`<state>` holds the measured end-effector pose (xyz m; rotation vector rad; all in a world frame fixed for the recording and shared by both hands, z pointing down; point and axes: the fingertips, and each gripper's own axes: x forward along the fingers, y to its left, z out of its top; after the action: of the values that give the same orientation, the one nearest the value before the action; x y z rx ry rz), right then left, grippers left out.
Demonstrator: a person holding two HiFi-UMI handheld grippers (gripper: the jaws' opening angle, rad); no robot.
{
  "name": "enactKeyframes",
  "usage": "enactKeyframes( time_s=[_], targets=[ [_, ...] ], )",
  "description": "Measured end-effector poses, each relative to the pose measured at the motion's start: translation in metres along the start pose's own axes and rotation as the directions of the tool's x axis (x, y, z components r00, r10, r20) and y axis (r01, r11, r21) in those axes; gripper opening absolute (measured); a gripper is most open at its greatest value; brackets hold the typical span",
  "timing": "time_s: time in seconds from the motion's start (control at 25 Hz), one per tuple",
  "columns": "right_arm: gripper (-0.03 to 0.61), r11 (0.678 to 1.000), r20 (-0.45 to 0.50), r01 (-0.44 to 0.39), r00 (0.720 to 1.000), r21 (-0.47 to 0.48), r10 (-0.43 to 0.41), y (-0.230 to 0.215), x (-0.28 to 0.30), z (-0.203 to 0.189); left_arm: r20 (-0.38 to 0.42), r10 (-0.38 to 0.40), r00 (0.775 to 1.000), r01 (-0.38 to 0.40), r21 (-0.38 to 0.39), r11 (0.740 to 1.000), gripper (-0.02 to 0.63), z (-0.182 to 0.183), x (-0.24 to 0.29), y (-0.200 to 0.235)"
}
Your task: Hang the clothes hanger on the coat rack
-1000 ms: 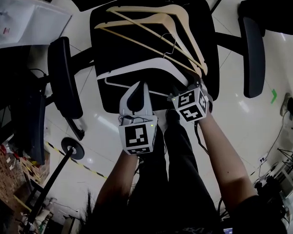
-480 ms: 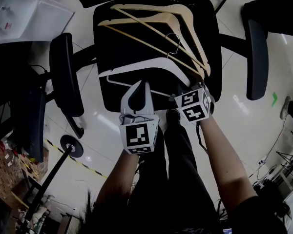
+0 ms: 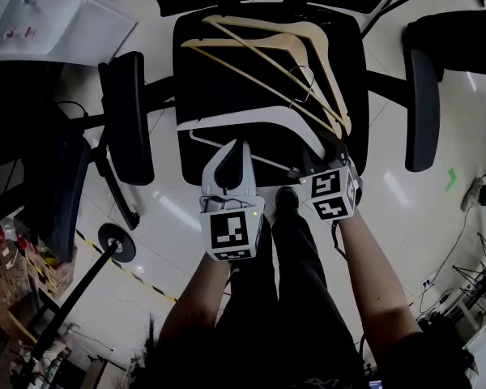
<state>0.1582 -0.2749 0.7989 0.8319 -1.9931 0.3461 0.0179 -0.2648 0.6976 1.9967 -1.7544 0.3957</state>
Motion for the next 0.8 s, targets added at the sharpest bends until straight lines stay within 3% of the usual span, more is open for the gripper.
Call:
enactKeyframes(
  time_s=[0.2,0.52,0.64,0.8],
  targets=[
    [0.117,0.997,0.074,0.029,0.997,0.066,-0.034,-0.011,-0.043,0.018,0.086,-0.003,0.996,0.001,0.031,1.0,0.005,0.047,-0.029,-0.001],
    [0.117,0.999,0.207,0.02,0.978,0.036,-0.027,-0.023,-0.131,0.06,0.195,0.045,0.98,-0.051,0.024,0.998,0.005,0.116,-0.09,-0.011],
    [0.117,1.0,0.267,-0.024,0.963,-0.009,0.025,-0.016,-0.164,0.082,0.237,0.072,0.969,-0.079,0.02,0.997,0.005,0.14,-0.12,-0.013],
    [0.117,0.981,0.344,-0.114,0.925,-0.156,0.162,0.003,-0.201,0.129,0.307,0.171,0.936,-0.182,0.006,0.983,0.005,0.178,-0.168,-0.003]
  ],
)
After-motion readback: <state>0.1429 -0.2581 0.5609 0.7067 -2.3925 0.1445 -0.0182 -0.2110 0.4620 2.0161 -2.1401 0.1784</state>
